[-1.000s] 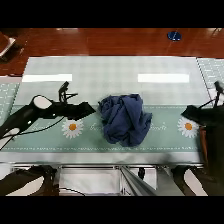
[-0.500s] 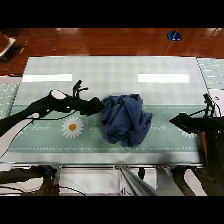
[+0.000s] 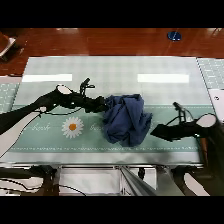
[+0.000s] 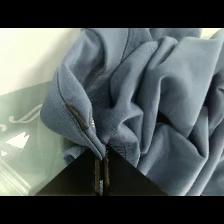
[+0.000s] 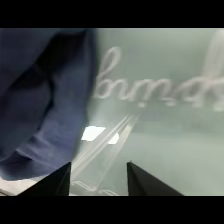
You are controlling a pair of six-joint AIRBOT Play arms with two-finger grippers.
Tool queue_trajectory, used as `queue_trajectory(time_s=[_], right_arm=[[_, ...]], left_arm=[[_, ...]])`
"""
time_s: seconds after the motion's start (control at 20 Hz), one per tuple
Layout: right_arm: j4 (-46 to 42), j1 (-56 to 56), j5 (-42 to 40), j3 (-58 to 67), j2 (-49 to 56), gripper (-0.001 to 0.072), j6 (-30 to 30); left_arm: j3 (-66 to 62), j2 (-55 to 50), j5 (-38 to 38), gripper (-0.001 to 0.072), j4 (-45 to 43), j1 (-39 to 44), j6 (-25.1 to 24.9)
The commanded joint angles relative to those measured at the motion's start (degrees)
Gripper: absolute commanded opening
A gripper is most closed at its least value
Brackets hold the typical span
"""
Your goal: Fold the shirts.
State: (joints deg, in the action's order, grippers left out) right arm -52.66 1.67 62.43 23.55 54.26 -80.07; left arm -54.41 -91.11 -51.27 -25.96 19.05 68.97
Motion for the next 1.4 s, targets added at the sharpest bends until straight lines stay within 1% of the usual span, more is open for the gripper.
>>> queue_trajectory(time_s=[0.0,0.2,0.25,0.3,0.35,0.4,0.45,0.55,0.65,0.8,0.9,1.05,1.15,1.35], right_arm=[[6.1,-9.7,-5.3,-0.5,5.0,0.0404,-0.8],[11.4,-16.5,-12.1,-0.2,9.5,0.0403,-0.8],[12.2,-17.5,-13.4,0.2,10.2,0.0387,-0.8],[12.9,-18.4,-14.6,0.8,10.7,0.0302,-0.7],[13.9,-18.7,-15.4,1.4,11.0,0.0195,-0.3],[15.1,-18.7,-15.8,2.4,11.0,0.0055,1.7],[15.8,-18.6,-15.2,4.1,11.0,0.0016,3.8],[13.2,-18.3,-11.6,10.9,9.6,0.0015,4.8],[8.3,-16.2,-8.0,22.1,6.3,0.0015,4.1],[0.3,-9.9,-3.7,46.6,3.0,0.0015,1.4],[-1.4,-6.0,3.2,64.1,2.8,0.0015,1.3],[-4.0,-3.6,14.9,82.2,1.7,0.0015,1.7],[-8.4,-3.5,18.8,87.0,-1.7,0.0016,1.7],[-17.5,-3.5,22.2,87.4,-10.5,0.0016,0.5]], left_arm=[[-0.4,-0.2,-0.9,0.0019,0.0,-0.1,-0.4],[-0.4,-0.2,-0.8,0.0019,0.0,-0.1,-0.4],[-0.4,-0.2,-0.8,0.0019,0.0,-0.1,-0.4],[-0.4,-0.2,-0.8,0.0019,0.0,-0.1,-0.4],[-0.4,-0.2,-0.8,0.0019,0.0,-0.1,-0.4],[-0.4,-0.1,-0.8,0.0019,0.1,-0.1,-0.4],[-0.7,0.3,-0.9,0.0019,0.0,-0.4,-0.4],[-2.3,3.3,-1.6,0.0019,0.1,-2.4,-0.4],[-5.7,9.3,-1.9,0.0018,0.2,-6.0,-0.4],[-13.4,20.9,1.3,0.0018,2.5,-11.7,-0.4],[-18.8,28.8,4.5,0.0018,2.5,-14.9,-0.4],[-24.4,40.6,7.8,0.0018,2.3,-20.0,-0.4],[-25.9,48.2,8.5,0.0018,0.4,-24.1,-0.4],[-26.1,62.4,7.7,0.0018,-5.9,-31.8,-0.2]])
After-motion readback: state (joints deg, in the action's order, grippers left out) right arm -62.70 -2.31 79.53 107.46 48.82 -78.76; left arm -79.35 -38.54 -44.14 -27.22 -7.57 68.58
